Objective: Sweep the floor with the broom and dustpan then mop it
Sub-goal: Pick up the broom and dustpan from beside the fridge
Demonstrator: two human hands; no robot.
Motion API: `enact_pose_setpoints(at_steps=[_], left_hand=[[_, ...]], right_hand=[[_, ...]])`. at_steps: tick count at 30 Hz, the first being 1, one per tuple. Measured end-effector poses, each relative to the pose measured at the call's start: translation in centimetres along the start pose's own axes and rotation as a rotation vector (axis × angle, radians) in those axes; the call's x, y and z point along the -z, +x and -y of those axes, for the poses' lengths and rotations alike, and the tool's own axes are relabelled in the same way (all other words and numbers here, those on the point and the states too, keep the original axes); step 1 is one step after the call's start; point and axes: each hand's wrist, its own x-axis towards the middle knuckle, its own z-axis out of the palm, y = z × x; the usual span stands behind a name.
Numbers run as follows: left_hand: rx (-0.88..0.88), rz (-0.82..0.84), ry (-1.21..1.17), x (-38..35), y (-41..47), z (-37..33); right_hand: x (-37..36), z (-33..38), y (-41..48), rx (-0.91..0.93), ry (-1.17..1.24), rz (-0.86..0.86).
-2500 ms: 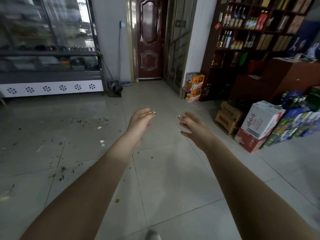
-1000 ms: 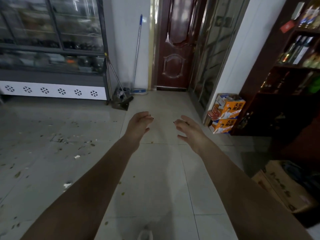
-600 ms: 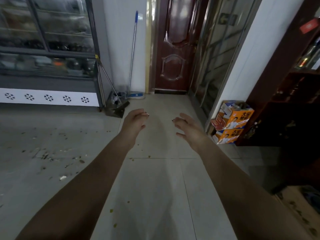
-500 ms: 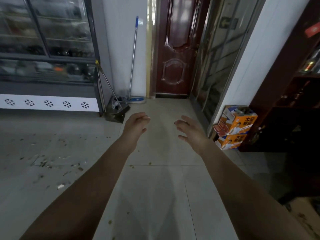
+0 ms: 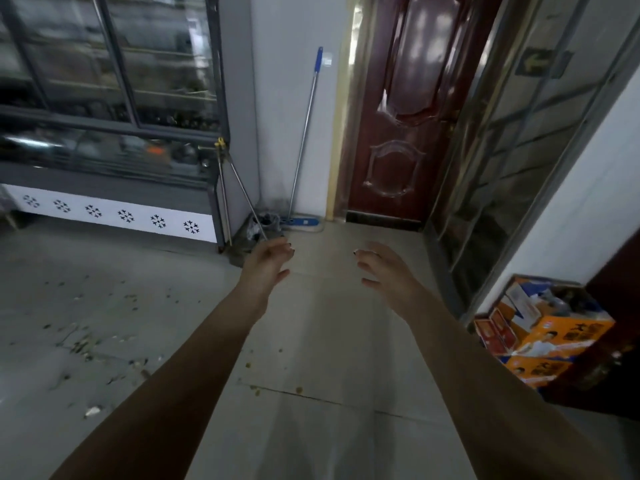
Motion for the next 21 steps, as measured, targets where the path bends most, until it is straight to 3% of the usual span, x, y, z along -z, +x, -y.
enact_pose_setpoints(at_steps=[8, 21], left_hand=[[0.02, -0.134, 0.023, -4.9, 11.8, 0.9], [0.019, -0.266, -0.014, -8.3, 39.8, -0.3]], right_hand=[[0.0, 1.6, 14.9, -0.064, -0.021, 0.092], [-3.9, 7.3, 44.0, -0.055, -0.127, 0.225]])
